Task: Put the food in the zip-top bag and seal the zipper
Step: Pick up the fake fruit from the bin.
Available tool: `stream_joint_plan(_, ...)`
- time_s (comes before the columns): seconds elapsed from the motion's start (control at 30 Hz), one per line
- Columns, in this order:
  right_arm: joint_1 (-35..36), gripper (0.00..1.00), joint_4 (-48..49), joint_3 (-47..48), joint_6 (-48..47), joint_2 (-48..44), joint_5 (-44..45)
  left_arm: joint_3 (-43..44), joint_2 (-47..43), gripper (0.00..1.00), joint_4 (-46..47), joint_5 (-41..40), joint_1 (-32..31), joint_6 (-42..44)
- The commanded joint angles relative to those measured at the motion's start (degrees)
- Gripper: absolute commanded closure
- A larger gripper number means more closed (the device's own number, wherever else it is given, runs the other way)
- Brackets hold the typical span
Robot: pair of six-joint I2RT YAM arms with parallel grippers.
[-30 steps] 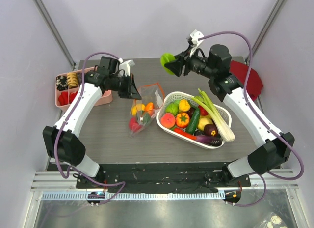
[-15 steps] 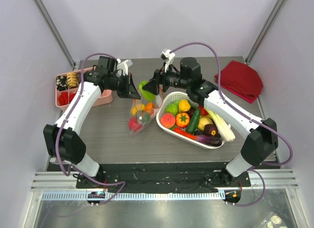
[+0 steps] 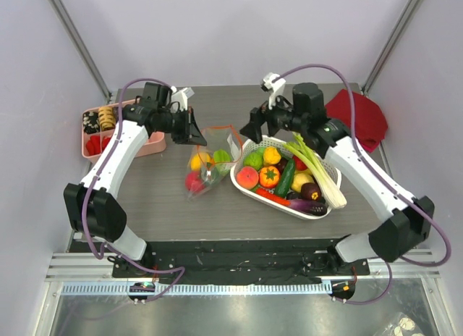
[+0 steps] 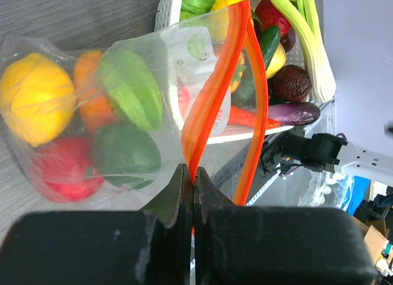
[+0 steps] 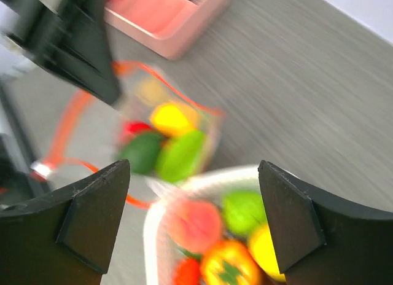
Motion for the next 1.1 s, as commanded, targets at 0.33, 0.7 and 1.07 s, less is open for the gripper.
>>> stream_joint_plan(0.33, -1.15, 0.14, -21.65, -6.31, -35.94, 1.49, 17.20, 0.32, -0.13, 1.00, 2.54, 2.41, 0.24, -1.26)
stream_joint_plan(0.7, -2.64, 0.15, -18.76, -4.82, -42.90, 13.18, 17.37, 0.06, -0.65, 1.00, 1.57, 1.44, 0.24, -0.12)
stream_joint_plan(1.07, -3.53, 0.42, -18.93, -1.39, -41.32, 16.01, 15.44, -0.12, -0.92, 1.00, 1.04, 1.26, 0.33, 0.59)
